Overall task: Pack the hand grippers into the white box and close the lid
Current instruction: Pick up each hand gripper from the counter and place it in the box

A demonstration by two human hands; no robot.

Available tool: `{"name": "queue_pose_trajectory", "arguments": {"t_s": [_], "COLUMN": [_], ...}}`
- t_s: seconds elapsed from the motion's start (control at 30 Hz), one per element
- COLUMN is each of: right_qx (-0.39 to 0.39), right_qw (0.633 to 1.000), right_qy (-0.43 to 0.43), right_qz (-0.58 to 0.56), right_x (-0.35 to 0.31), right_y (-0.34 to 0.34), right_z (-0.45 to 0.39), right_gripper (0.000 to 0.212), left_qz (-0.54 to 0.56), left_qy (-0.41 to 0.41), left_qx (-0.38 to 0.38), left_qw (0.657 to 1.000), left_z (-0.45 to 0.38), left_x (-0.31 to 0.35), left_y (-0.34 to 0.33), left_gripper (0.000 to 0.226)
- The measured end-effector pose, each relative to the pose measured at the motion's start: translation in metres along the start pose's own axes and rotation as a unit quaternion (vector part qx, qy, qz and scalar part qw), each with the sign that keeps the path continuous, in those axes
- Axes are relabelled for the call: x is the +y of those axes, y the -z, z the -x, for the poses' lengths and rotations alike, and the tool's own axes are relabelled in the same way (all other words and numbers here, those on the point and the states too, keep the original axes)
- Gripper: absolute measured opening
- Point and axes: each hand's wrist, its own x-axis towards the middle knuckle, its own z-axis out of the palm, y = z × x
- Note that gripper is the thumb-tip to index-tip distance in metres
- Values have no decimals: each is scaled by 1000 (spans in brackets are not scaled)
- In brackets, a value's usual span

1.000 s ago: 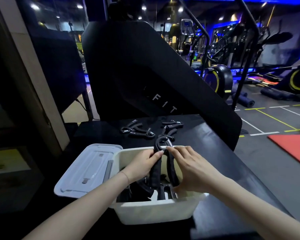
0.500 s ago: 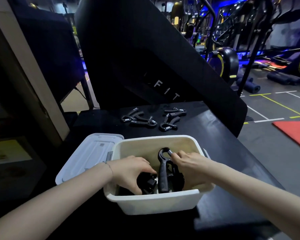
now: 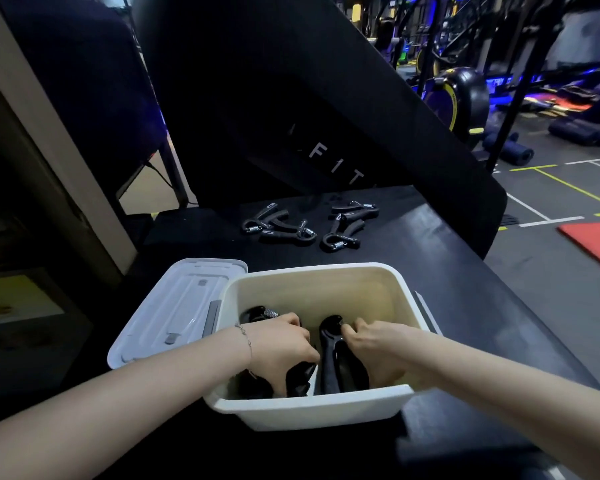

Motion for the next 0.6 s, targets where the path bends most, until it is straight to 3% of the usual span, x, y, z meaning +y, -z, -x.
{"name": "queue_pose_trajectory", "arguments": {"t_s": [0.1, 0.2, 0.33, 0.6], "right_qx": [-5, 11, 1, -14], "right_qw": [1000, 1000, 1000, 1000], "right_qy": [5, 10, 12, 7], "right_qz": [19, 22, 9, 9], "right_x": [3, 3, 2, 0], "right_y": [-7, -6, -5, 0], "right_z": [-3, -4, -6, -2], "right_gripper": [80, 66, 73, 70], "left_qz": [1, 14, 76, 52], "left_qy": [6, 6, 0, -2], "left_qx": [-12, -8, -25, -65], "left_qw": [1000, 1000, 997, 997], "left_z": [-1, 2, 5, 2], "left_x": [1, 2, 4, 17], "left_y": [2, 8, 7, 10], "left_gripper": [44, 39, 37, 35]}}
